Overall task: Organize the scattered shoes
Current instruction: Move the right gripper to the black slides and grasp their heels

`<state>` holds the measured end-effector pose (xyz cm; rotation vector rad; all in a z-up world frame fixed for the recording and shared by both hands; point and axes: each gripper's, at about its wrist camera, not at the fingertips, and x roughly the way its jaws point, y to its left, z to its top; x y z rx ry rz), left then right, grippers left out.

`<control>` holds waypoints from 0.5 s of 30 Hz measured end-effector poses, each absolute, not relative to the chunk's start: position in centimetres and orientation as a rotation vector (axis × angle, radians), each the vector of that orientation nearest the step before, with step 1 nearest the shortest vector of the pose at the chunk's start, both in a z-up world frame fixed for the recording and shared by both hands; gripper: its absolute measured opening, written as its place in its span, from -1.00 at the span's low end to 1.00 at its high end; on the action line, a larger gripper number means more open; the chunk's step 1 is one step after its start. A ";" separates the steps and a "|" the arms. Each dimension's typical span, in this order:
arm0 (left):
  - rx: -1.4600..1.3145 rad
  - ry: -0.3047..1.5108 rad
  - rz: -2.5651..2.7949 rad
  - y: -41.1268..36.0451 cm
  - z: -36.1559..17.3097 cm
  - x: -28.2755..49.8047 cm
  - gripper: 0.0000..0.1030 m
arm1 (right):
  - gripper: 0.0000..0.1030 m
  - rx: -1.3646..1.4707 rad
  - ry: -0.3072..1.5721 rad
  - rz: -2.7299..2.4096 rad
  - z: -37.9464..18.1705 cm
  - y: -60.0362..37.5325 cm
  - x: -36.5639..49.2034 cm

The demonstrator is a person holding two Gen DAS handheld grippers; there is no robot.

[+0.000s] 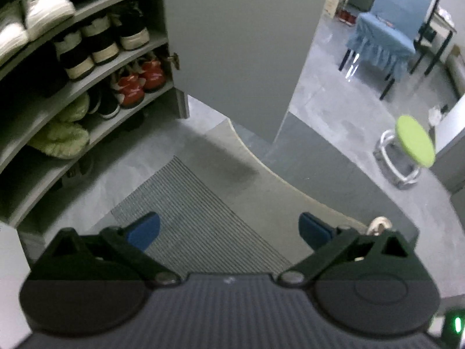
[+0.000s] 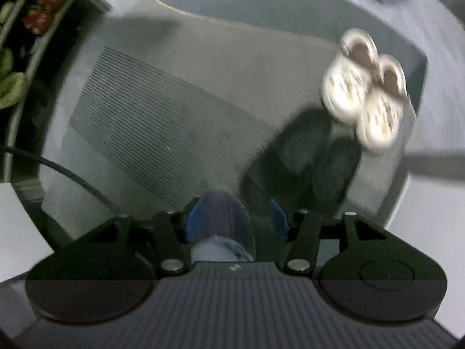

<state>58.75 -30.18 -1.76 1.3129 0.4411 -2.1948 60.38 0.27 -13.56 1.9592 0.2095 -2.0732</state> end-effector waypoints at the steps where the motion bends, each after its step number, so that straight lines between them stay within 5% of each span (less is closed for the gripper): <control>1: 1.334 0.430 -2.196 -29.7 -2.8 58.2 0.99 | 0.38 1.970 0.195 -2.097 -14.6 0.9 61.6; 7: 1.394 0.265 -2.319 -26.4 -11.3 58.6 0.99 | 0.67 2.029 -0.092 -2.291 -24.5 2.5 66.6; 12: 1.281 -0.402 -2.402 -22.9 -25.3 60.1 0.99 | 0.67 1.988 -0.260 -2.469 -34.4 3.2 69.1; 15: 1.239 -0.542 -2.394 -23.1 -33.6 59.9 0.99 | 0.67 1.859 -0.197 -2.647 -38.5 3.6 70.8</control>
